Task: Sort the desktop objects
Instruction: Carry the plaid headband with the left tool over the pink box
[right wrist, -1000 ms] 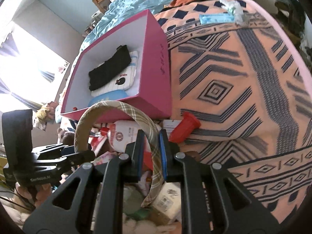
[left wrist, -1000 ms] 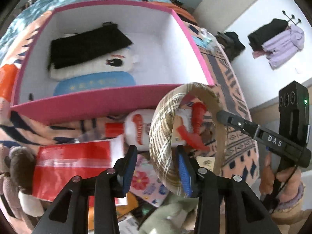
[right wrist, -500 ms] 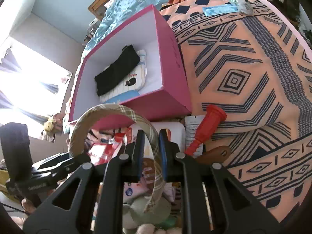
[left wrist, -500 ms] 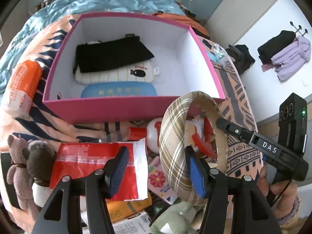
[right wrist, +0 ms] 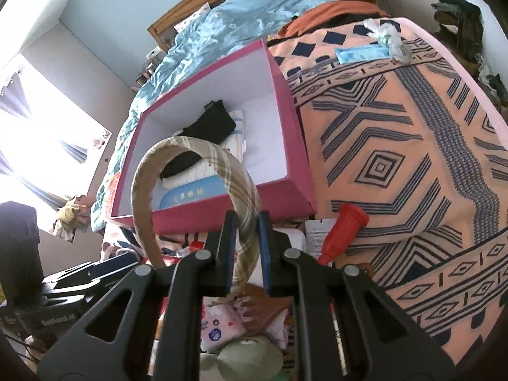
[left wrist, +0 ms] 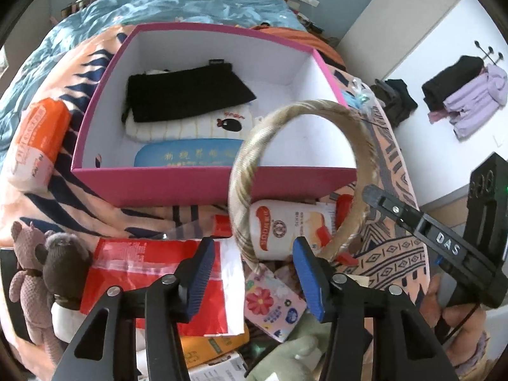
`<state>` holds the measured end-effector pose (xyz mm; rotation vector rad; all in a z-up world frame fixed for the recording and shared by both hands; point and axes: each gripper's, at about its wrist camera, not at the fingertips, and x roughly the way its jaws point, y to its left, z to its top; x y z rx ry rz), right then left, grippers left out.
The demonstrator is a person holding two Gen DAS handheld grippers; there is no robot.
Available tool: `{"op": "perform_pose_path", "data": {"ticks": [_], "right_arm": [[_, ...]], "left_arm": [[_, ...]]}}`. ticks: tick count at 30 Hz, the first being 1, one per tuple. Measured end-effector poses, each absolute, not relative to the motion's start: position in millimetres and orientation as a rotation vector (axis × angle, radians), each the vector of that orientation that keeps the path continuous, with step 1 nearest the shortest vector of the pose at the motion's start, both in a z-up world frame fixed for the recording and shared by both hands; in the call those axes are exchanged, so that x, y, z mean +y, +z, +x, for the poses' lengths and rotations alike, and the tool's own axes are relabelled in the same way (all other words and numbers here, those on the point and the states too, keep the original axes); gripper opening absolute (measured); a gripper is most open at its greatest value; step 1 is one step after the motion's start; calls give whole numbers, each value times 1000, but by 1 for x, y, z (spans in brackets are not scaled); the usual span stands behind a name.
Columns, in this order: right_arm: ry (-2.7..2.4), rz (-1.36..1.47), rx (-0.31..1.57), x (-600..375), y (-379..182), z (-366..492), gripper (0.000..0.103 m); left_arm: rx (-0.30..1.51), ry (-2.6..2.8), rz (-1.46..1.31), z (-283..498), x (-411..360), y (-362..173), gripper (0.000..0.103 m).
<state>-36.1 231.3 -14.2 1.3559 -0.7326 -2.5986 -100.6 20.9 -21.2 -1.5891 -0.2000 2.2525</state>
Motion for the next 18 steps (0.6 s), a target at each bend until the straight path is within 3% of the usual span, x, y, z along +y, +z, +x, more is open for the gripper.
{"op": "perform_pose_path", "data": {"ticks": [3,5,8,18], "right_arm": [[-2600,1368,-678,228,-14,-37,15],[-2594,1373,-643,226,-14,-37,15],[-2582,1380,-600,224,-13,-38,15],[-2533,1416,-487,218,-15,-41,15]], "left_arm": [[-180,2278,-1570,-104,20,-22,46],[-164,2284,-1566,-108,20,-22,34],[-163,2285,-1568,-113,20,-23,25],[-171,2265,-1571,-117,21,-23,23]]}}
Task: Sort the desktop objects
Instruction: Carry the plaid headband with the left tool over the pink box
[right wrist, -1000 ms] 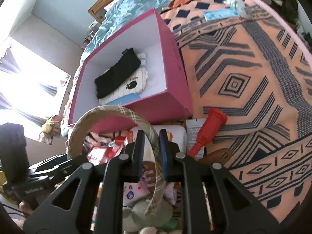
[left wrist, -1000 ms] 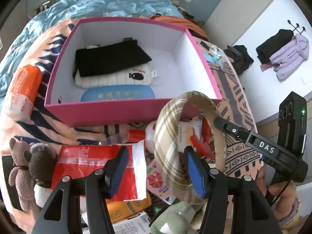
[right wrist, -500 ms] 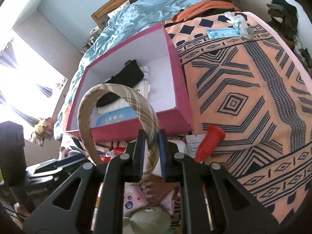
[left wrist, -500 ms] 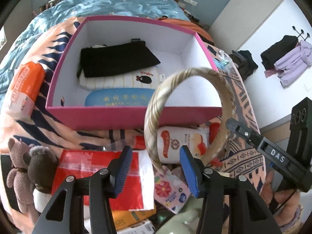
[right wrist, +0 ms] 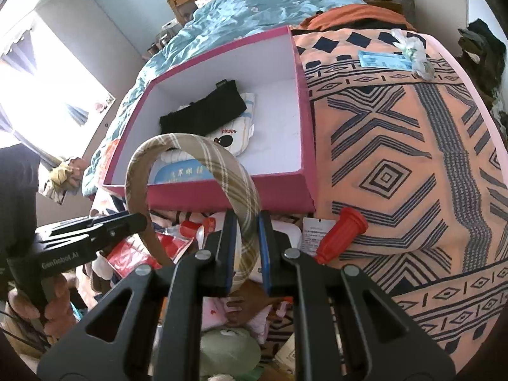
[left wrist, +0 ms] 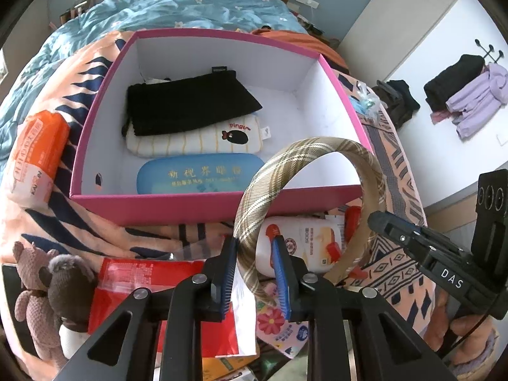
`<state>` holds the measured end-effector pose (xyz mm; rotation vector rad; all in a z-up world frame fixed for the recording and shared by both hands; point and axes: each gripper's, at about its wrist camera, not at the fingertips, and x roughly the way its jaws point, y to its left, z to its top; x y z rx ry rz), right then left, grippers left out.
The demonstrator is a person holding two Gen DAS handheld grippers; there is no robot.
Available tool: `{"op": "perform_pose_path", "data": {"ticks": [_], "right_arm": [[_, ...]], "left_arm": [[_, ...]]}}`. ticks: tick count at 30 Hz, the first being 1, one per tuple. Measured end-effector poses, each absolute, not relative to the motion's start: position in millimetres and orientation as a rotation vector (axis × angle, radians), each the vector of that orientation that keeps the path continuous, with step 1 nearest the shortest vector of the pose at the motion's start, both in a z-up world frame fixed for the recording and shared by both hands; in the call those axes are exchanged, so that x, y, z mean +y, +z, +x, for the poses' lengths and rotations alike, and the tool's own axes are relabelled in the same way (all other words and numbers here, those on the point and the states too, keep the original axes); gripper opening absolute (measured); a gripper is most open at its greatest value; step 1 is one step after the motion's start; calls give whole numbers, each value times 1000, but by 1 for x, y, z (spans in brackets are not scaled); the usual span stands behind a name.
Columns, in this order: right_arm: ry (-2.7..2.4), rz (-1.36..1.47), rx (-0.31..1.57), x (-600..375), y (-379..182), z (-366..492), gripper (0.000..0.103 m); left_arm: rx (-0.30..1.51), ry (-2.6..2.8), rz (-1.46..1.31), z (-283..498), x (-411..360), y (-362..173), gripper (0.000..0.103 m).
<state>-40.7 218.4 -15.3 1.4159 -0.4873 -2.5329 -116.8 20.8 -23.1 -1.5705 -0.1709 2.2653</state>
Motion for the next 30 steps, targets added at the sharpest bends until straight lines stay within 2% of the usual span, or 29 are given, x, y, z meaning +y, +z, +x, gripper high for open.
{"op": "perform_pose_path", "data": {"ticks": [6,8,30], "right_arm": [[-2521,1403,-456,217,-12,-42,15],[-2517,1405,-457,217,-13,-44,15],[-2518,1380,-385,216,0,-43,15]], "left_arm": [[-147,2275,-1566,-120,21,-26,23],[-147,2283,-1570,-122,20,-28,13],[-59,2311,-1533,-118,24,-9,13]]}}
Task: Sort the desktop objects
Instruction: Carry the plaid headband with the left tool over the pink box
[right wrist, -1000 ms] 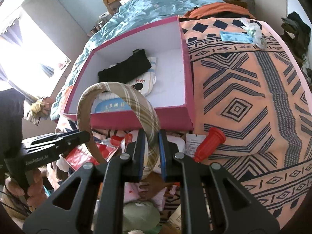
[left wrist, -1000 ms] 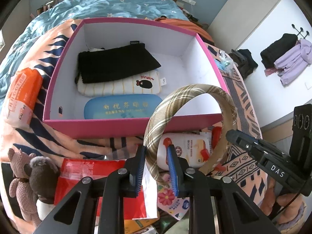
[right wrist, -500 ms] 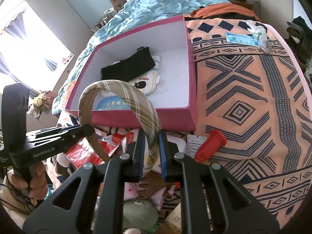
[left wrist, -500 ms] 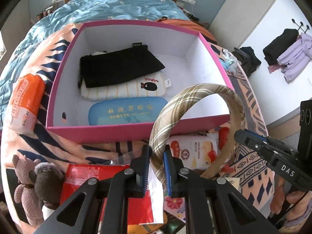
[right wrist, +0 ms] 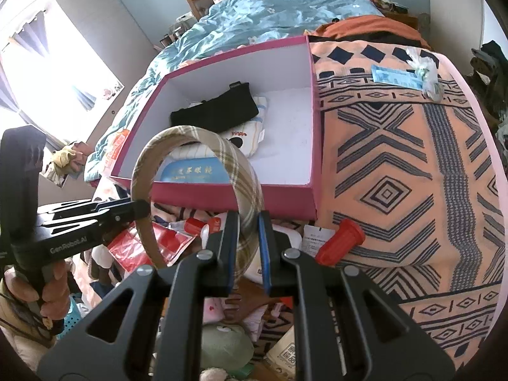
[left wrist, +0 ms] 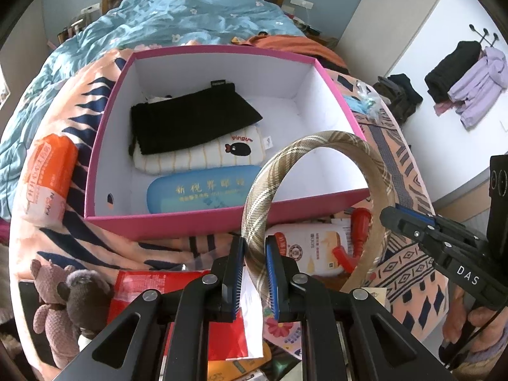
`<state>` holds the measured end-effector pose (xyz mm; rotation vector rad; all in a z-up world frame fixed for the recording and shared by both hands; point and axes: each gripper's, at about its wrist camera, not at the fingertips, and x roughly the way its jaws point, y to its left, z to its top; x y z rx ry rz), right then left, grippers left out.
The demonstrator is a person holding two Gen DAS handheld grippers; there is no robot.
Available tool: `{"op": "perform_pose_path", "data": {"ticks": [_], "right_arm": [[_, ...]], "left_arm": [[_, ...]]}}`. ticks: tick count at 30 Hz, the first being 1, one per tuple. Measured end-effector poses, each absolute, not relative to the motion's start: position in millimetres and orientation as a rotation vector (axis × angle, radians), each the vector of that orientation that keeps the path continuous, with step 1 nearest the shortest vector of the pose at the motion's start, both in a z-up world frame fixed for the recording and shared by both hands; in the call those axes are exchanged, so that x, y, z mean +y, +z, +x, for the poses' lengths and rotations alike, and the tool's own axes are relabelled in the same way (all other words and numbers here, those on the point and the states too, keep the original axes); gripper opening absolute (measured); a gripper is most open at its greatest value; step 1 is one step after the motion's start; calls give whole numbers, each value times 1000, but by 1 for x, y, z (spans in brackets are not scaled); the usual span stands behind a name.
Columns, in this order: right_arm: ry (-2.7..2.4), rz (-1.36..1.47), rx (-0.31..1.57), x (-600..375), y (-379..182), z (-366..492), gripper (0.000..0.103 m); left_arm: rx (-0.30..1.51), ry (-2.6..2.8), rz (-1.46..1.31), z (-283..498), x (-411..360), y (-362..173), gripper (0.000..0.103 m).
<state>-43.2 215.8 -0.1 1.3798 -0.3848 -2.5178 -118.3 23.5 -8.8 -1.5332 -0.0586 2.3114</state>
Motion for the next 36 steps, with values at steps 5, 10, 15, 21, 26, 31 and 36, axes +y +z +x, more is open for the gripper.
{"op": "perform_pose_path", "data": {"ticks": [5,10,15,21,26,31,36], "right_arm": [[-2521,1366,-375,217,5,-42,15],[-2524,1348,-364,216,10,-43,15],[-2528,1332,-351,215,15,-45,15],[-2535,1308,-326,214,22,-47,15],[-2540,1291,-309,212,28,-50,15],[-2548,1273,-282,211,34,-55,15],[-2563,1251,-250,210,43,-61,15]], "left_arm": [[-58,2316,-1515,-117,24,-4,13],[-58,2323,-1500,-117,24,1,13],[-61,2327,-1491,-117,22,4,13],[-64,2336,-1474,-117,20,10,13],[-65,2343,-1458,-119,19,14,13],[-73,2342,-1447,-122,18,18,13],[-71,2345,-1429,-128,19,24,13]]}}
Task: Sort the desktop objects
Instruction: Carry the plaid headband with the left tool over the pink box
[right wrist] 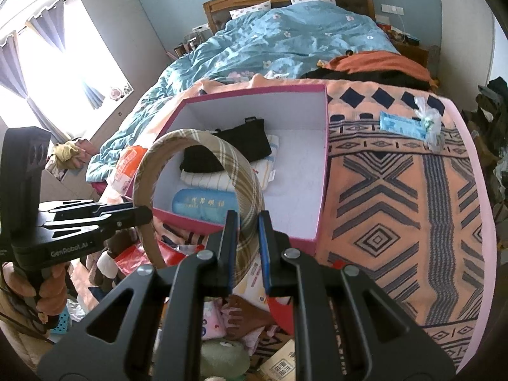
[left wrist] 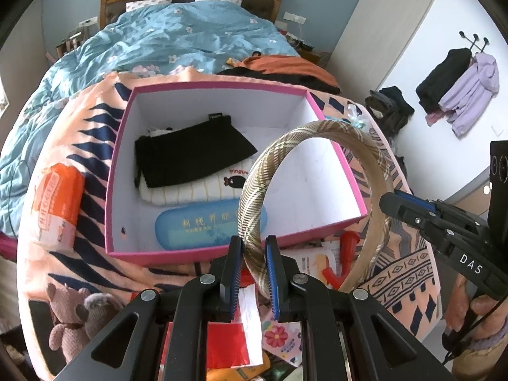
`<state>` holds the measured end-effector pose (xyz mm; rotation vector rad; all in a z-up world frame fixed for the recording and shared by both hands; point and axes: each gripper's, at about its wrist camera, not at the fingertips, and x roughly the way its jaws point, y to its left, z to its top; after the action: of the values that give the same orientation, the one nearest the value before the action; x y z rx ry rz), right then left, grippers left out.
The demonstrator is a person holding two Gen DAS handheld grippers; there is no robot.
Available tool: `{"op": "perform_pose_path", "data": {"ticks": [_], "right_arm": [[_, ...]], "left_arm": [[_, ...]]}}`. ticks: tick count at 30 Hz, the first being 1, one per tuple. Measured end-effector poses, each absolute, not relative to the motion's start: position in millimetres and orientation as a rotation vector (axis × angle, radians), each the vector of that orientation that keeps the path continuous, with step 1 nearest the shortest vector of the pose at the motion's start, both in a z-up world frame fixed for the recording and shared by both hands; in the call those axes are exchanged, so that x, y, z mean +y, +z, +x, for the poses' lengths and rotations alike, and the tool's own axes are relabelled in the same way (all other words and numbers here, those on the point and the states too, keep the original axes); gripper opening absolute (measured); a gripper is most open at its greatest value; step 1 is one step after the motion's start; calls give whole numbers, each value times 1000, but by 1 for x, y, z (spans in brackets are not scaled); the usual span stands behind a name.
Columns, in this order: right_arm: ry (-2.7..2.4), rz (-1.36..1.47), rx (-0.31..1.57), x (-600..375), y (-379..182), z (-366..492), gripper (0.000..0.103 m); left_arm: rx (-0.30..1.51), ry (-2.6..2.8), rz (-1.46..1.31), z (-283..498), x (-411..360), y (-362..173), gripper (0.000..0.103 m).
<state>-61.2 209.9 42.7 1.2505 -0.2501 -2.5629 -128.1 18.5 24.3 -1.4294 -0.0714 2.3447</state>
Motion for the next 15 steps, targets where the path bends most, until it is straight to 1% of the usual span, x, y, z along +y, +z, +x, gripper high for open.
{"op": "perform_pose_path", "data": {"ticks": [15], "right_arm": [[-2589,1208,-190,210,58,-81,15]], "left_arm": [[-42,2364,-1383,-150,24,38,13]]}}
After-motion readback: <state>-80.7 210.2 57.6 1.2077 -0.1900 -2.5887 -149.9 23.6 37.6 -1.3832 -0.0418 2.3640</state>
